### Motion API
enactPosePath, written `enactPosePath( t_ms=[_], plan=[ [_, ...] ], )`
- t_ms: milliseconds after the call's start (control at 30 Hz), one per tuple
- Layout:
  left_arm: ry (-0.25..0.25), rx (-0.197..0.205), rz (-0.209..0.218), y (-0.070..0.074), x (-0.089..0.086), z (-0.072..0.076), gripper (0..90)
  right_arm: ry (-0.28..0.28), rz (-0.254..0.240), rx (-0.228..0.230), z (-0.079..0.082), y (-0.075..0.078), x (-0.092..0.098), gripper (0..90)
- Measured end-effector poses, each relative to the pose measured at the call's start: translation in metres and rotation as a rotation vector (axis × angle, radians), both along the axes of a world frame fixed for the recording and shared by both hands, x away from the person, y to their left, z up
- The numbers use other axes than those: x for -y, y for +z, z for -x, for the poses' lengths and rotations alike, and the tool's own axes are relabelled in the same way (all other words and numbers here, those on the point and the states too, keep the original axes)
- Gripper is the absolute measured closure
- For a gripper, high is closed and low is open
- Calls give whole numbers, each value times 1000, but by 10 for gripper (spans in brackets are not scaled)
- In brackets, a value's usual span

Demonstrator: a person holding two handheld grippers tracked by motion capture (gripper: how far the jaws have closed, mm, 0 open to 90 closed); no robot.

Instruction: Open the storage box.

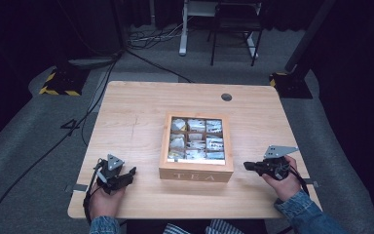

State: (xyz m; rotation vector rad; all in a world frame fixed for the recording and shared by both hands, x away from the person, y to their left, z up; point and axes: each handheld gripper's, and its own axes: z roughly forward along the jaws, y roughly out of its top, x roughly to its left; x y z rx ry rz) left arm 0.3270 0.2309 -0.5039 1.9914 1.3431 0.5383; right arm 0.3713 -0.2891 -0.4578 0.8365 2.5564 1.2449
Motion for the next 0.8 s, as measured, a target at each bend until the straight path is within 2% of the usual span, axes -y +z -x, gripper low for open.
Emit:
enactPosePath(
  t_ms=[133,333,567,800],
  plan=[
    [0,1,0,0,0,0,430,68,-8,22,10,11,-10,900],
    [0,0,0,0,0,0,430,143,10,-6,19,15,-21,900],
    [0,0,0,0,0,0,430,174,22,-5,22,12,-34,900],
    [2,1,-2,0,0,0,430,170,0,0,23,14,-36,900]
  ],
)
